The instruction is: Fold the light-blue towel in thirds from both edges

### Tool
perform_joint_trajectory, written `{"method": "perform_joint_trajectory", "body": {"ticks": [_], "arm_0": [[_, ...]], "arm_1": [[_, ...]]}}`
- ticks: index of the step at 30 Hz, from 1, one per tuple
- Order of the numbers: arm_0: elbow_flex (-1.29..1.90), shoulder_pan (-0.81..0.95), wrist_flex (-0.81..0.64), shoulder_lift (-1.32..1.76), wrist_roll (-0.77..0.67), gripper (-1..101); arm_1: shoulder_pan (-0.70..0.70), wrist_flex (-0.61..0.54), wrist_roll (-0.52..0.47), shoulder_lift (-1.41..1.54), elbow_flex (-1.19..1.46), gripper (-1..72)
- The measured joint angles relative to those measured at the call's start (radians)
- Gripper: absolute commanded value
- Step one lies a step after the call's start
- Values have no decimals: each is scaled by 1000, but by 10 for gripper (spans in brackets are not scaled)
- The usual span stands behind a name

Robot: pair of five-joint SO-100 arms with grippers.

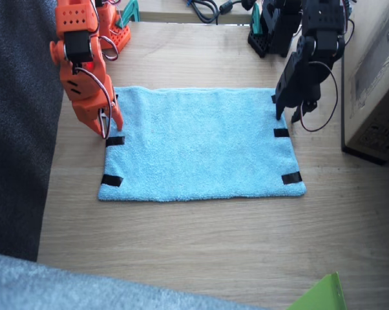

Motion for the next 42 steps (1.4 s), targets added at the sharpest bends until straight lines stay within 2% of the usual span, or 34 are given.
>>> {"method": "perform_joint_trajectory", "body": {"ticks": [2,5,7,8,9,12,31,35,42], "arm_0": [[-18,0,11,-15,2,200],[-32,0,20,-34,2,97],[-32,0,20,-31,2,12],[-29,2,20,-28,2,-1],[-28,2,20,-25,2,-1],[-18,2,18,-14,2,-1],[61,2,-31,60,-8,-2],[69,2,-41,63,-8,-2],[80,2,-46,74,-6,-2]], "arm_1": [[0,0,0,0,0,238],[9,0,0,0,0,214],[12,0,0,0,0,134],[14,0,0,0,0,51],[17,0,0,0,0,1],[52,0,-11,-2,3,1],[55,0,-18,29,32,2],[74,52,-12,60,32,2],[83,198,-8,66,-129,2]]}}
